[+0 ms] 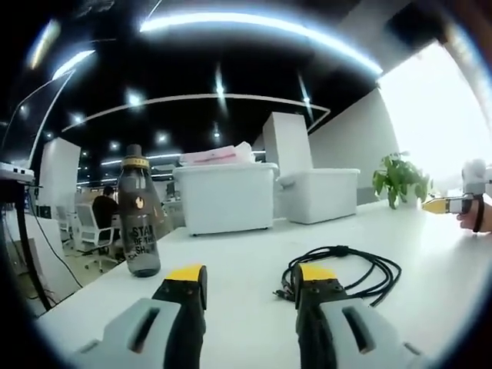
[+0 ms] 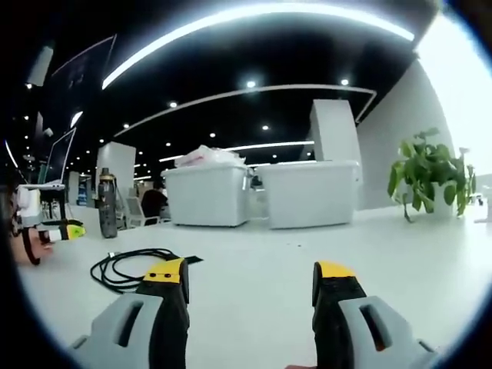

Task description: Coil the Type-C to USB data cable on the desktop and secure it with Velcro straps.

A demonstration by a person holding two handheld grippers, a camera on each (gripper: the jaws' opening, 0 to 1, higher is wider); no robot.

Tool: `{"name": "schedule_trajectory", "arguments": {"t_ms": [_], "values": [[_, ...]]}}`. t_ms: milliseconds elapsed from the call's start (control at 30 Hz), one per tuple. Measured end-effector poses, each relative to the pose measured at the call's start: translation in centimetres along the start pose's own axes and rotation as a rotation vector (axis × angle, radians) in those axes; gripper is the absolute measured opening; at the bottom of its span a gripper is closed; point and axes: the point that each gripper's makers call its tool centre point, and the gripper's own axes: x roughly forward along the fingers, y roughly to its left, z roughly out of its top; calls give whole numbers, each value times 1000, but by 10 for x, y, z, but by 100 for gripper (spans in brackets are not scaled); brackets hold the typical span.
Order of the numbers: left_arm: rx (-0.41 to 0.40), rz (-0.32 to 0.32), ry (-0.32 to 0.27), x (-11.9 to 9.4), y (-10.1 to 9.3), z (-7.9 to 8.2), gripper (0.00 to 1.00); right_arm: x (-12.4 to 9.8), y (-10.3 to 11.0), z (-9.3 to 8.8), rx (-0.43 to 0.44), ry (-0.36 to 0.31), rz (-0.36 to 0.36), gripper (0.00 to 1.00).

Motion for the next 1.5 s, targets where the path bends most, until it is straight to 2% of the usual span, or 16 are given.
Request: {"name": "schedule_trajectory", "arguments": {"t_ms": [200,767,1500], "values": [[26,8,0,-2,0,1,48,-1,0,0,-7,-1,0,61],[33,14,31,-2,1,-5,48,-2,3,-1,4,6,6,61],[37,18,43,-1,3,-8,48,0,4,-3,14,11,7,61]]}}
